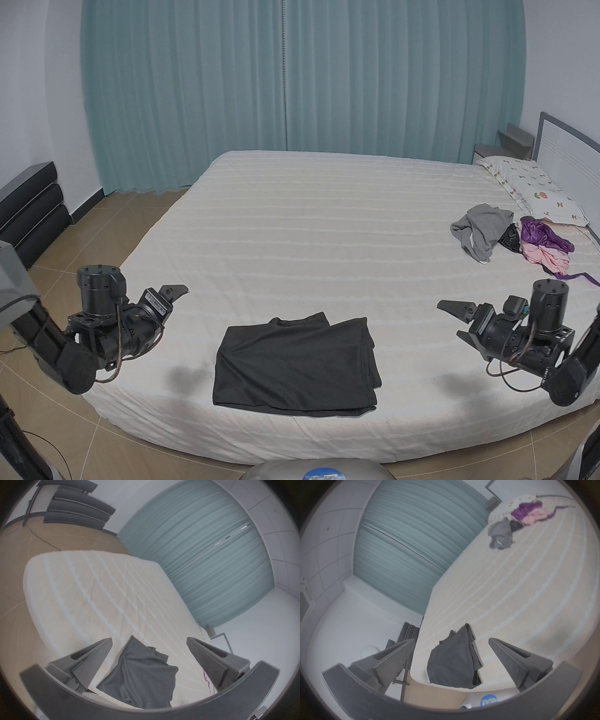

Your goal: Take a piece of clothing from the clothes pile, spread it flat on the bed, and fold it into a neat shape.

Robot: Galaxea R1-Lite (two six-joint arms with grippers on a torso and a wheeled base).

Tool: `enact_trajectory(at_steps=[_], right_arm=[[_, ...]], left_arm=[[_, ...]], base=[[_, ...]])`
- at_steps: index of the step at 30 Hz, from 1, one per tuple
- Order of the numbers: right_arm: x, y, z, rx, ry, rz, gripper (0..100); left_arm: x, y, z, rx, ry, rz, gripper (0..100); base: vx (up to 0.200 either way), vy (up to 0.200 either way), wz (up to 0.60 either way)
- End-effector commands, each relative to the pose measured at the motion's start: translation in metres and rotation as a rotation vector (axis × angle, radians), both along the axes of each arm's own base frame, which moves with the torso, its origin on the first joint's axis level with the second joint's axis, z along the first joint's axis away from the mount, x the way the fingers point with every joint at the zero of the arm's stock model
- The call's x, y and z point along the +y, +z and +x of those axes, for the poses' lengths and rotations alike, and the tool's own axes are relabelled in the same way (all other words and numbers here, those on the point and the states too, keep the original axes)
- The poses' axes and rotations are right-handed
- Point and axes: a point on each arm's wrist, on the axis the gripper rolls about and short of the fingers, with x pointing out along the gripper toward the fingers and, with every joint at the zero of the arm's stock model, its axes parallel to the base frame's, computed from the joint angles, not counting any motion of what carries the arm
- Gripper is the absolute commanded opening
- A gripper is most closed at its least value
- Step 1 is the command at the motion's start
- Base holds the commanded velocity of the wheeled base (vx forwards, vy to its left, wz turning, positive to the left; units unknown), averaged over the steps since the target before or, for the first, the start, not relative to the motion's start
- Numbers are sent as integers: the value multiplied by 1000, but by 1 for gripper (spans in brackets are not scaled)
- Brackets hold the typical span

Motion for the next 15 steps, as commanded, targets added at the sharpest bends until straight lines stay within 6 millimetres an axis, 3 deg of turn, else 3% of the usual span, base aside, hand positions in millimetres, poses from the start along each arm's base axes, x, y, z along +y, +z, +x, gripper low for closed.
enact_trajectory(at_steps=[1, 5, 7, 10, 14, 15], right_arm=[[-29, 72, -91, -387, -17, -123, 100], [-37, 87, -130, -523, -15, -206, 100], [-43, 92, -162, -588, -8, -286, 100], [-48, 89, -188, -631, 8, -360, 100], [-57, 83, -232, -683, 34, -502, 100], [-57, 83, -232, -683, 34, -502, 100]], left_arm=[[17, 78, -88, -301, 70, 22, 100], [25, 94, -129, -429, 82, 141, 100], [32, 101, -159, -508, 125, 247, 100], [37, 105, -179, -543, 149, 322, 100], [45, 109, -223, -592, 160, 452, 100], [45, 109, -223, -592, 160, 452, 100]], base=[[0, 0, 0], [0, 0, 0], [0, 0, 0], [0, 0, 0], [0, 0, 0], [0, 0, 0]])
